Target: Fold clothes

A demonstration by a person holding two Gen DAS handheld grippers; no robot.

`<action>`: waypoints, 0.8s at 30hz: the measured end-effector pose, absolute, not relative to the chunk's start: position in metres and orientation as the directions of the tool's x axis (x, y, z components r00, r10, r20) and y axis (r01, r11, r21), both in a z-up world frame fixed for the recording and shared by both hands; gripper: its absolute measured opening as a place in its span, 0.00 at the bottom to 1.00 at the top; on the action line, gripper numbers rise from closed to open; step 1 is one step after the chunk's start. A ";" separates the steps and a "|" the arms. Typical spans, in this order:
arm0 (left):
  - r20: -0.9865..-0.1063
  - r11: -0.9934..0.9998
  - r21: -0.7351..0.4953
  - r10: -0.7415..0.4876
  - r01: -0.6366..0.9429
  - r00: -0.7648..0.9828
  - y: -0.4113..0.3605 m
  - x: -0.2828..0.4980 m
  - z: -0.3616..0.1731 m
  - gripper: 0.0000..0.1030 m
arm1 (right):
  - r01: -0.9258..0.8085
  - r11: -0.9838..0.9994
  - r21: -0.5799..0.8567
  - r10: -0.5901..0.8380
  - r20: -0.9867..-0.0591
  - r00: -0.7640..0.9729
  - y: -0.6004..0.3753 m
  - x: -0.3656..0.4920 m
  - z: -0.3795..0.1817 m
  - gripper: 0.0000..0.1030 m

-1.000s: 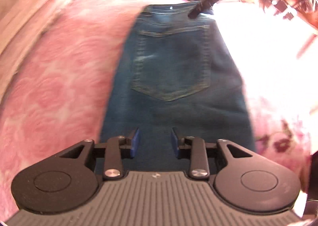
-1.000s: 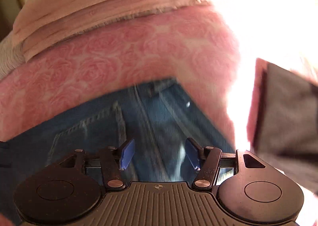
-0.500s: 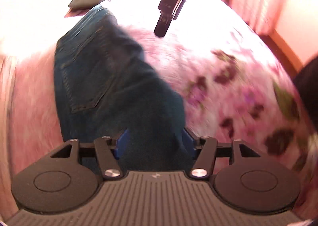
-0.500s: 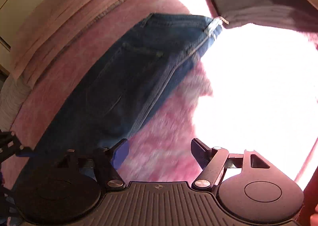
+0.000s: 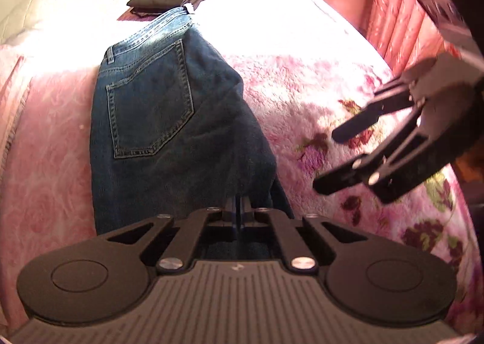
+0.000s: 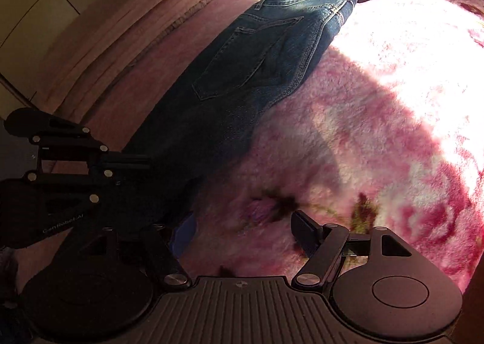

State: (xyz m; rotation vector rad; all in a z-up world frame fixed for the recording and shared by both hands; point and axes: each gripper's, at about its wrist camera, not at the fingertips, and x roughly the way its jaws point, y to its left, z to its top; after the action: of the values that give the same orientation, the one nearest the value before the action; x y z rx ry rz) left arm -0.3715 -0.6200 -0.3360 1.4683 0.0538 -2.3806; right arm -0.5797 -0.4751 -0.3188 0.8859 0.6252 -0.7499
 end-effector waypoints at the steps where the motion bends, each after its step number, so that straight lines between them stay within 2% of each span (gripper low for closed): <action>1: -0.875 -0.942 0.124 -0.252 0.313 -0.413 -0.626 -0.370 -0.334 0.02 | 0.784 0.421 0.456 -0.320 -0.734 0.599 -0.474 -0.574 -0.321 0.71; 6: -0.881 -0.951 0.076 -0.205 0.300 -0.426 -0.636 -0.364 -0.326 0.02 | 0.772 0.444 0.455 -0.373 -0.689 0.621 -0.475 -0.546 -0.336 0.71; 12: -0.876 -0.954 0.090 -0.212 0.286 -0.433 -0.640 -0.359 -0.324 0.01 | 0.765 0.488 0.420 -0.433 -0.644 0.630 -0.491 -0.523 -0.349 0.74; 17: -0.878 -0.960 0.089 -0.203 0.267 -0.435 -0.641 -0.357 -0.326 0.01 | 0.820 0.443 0.363 -0.487 -0.671 0.560 -0.497 -0.547 -0.354 0.74; 19: -0.880 -0.964 0.113 -0.209 0.240 -0.426 -0.636 -0.359 -0.330 0.02 | 0.837 0.428 0.340 -0.496 -0.686 0.532 -0.495 -0.559 -0.352 0.66; 24: -0.887 -0.972 0.139 -0.206 0.188 -0.413 -0.621 -0.363 -0.340 0.02 | 0.834 0.448 0.323 -0.494 -0.688 0.532 -0.494 -0.559 -0.346 0.66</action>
State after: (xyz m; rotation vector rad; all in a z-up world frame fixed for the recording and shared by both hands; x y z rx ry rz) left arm -0.3625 -0.6214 -0.3398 1.5487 -0.0255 -2.4598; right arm -0.5594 -0.4941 -0.3464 0.7036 0.5508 -0.8748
